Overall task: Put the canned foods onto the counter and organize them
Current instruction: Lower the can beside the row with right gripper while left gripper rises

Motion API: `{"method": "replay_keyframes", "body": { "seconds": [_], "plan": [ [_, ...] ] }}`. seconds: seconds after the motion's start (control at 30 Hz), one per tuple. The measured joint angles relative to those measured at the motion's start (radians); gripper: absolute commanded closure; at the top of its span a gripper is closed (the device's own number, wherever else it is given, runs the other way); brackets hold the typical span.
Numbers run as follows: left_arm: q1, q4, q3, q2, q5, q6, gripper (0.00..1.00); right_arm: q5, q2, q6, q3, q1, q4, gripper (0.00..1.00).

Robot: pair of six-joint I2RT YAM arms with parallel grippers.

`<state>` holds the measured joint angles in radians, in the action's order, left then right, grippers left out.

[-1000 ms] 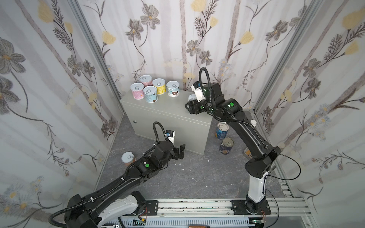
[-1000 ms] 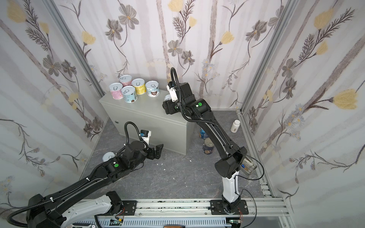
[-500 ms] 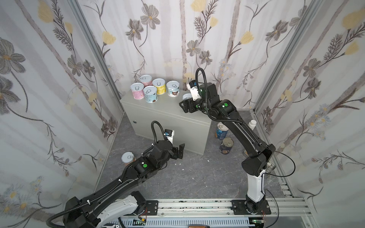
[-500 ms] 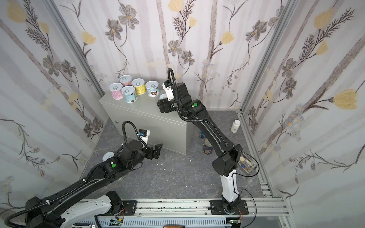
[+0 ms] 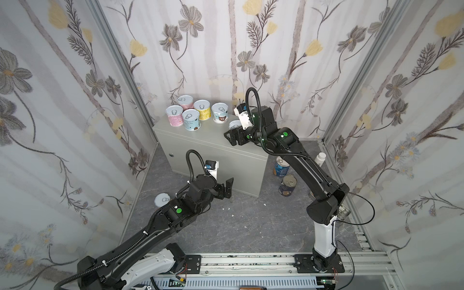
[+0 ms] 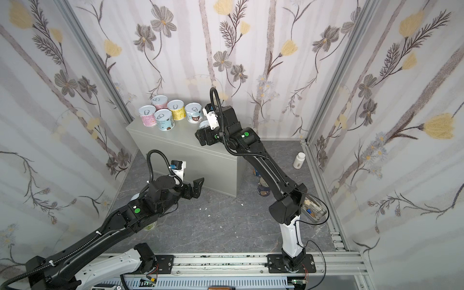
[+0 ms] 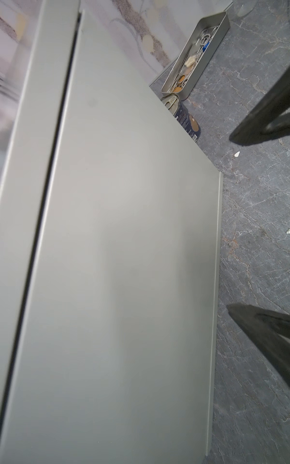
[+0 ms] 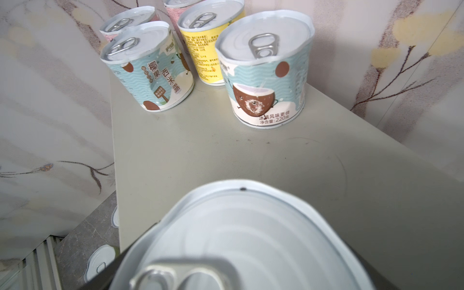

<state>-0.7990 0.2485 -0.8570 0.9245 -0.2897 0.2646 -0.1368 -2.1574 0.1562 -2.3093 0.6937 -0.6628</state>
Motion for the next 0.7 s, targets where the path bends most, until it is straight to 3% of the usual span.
{"method": "replay_keyframes", "body": {
  "seconds": [0.37,0.7],
  "plan": [
    [0.045,0.046,-0.016,-0.038,-0.021,-0.012,0.00,-0.005,-0.069,0.053,-0.004,0.026,0.191,0.12],
    [0.076,0.074,-0.056,-0.042,-0.025,-0.032,0.00,-0.030,-0.095,0.081,-0.005,0.030,0.274,0.04]
  ]
}}
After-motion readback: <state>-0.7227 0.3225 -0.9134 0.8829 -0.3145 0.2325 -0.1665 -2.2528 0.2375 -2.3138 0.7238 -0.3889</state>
